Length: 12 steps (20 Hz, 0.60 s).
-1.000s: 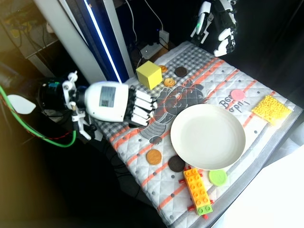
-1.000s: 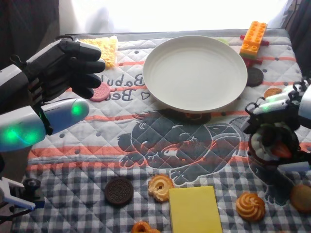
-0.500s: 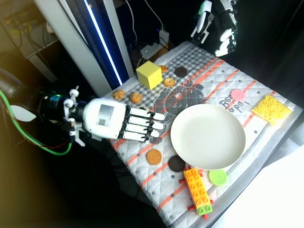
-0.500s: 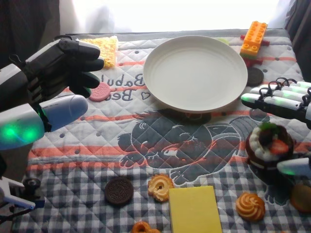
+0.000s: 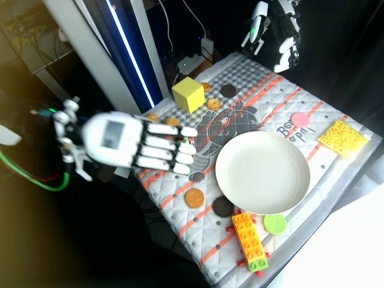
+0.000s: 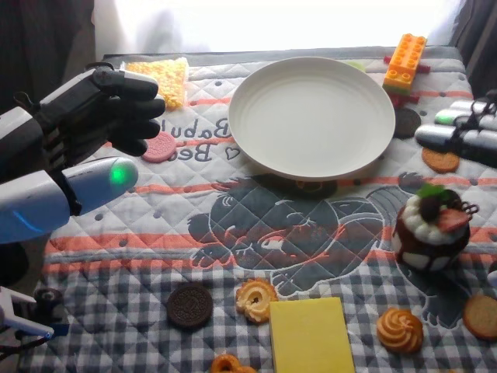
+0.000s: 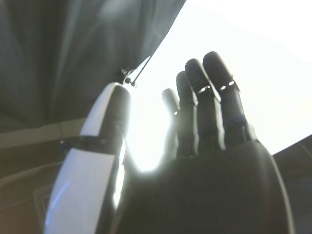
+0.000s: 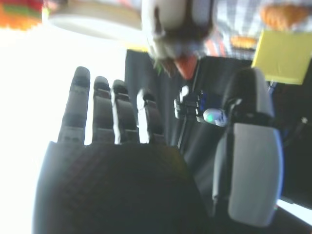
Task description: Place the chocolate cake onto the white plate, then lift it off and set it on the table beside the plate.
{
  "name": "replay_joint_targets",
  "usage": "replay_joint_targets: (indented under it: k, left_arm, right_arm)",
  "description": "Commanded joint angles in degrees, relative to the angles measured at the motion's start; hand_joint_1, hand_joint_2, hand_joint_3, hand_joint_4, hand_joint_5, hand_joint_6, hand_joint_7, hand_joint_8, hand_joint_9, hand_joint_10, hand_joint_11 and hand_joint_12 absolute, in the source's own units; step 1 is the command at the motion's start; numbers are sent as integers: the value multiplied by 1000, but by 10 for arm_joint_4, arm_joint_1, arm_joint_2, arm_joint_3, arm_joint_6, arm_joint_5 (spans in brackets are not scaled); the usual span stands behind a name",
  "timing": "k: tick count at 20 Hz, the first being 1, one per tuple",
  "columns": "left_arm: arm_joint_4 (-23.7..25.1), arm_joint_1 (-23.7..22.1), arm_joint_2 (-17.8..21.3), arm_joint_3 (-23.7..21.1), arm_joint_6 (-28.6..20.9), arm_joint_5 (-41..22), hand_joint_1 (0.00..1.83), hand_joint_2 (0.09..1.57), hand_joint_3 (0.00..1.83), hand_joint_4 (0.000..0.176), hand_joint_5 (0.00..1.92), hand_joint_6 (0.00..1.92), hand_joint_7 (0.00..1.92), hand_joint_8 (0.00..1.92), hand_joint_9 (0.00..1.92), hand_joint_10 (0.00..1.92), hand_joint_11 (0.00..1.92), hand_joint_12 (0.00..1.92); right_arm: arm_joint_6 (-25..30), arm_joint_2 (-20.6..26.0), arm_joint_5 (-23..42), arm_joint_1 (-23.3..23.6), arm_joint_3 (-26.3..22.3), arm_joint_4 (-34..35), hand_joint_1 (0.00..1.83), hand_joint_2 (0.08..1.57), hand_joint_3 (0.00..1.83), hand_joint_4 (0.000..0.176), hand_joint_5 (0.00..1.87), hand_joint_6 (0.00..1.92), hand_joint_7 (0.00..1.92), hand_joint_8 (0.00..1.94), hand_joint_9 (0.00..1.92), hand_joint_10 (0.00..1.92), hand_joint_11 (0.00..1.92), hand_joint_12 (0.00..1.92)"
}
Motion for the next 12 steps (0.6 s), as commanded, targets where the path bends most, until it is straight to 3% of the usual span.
replay_joint_targets:
  k: [1,2,3,5,6,7,9,10,11,12]
  left_arm:
    - [-10,-1,4,-1,-6,-70,929,1290,0,53,62,735,306,221,194,716,31,1293]
    - [-11,0,4,-1,-6,-70,940,1283,0,62,77,663,319,162,210,651,23,1284]
    - [-11,1,4,-1,-6,-70,928,1280,0,62,95,509,319,98,217,545,4,1202]
    - [-13,2,6,-1,-5,-70,841,1276,0,60,159,183,285,16,205,315,0,989]
    - [-13,3,8,-1,-5,-71,821,1270,0,63,171,82,252,2,205,226,0,926]
    - [-13,3,10,-1,-5,-72,742,1256,0,114,124,23,141,0,152,111,0,709]
    - [-14,3,15,-2,-5,-76,648,1228,0,136,18,2,12,1,14,9,0,79]
    - [-15,3,18,-3,-5,-80,614,1220,0,152,3,0,2,0,2,1,0,15]
    - [-16,3,20,-3,-4,-84,580,1228,0,149,0,0,0,0,0,0,0,2]
    - [-20,3,24,-4,1,-88,521,1198,0,171,0,0,0,0,0,0,0,0]
  right_arm:
    - [-7,12,93,-2,-6,22,618,979,1,27,0,0,0,0,0,0,0,488]
    - [-16,21,111,-10,-13,30,625,988,2,12,0,0,0,0,0,0,0,442]
    - [-30,26,129,-18,-21,40,648,1002,4,22,0,0,0,0,0,0,0,369]
    - [-61,36,168,-37,-36,65,683,1050,10,58,0,0,0,0,0,0,0,42]
    - [-68,37,181,-43,-37,76,687,1068,14,67,0,0,0,0,0,0,0,8]
    - [-74,36,194,-48,-37,85,694,1087,21,68,0,0,0,0,0,0,0,1]
    - [-87,31,209,-53,-38,99,660,1101,23,76,0,0,0,0,0,0,0,0]
    - [-98,30,214,-54,-40,107,664,1092,17,73,0,0,0,0,0,0,0,0]
    - [-104,28,219,-55,-41,112,640,1082,10,60,0,0,0,0,0,0,0,0]
    - [-106,25,229,-58,-41,119,602,1063,1,48,0,0,0,0,0,0,0,0]
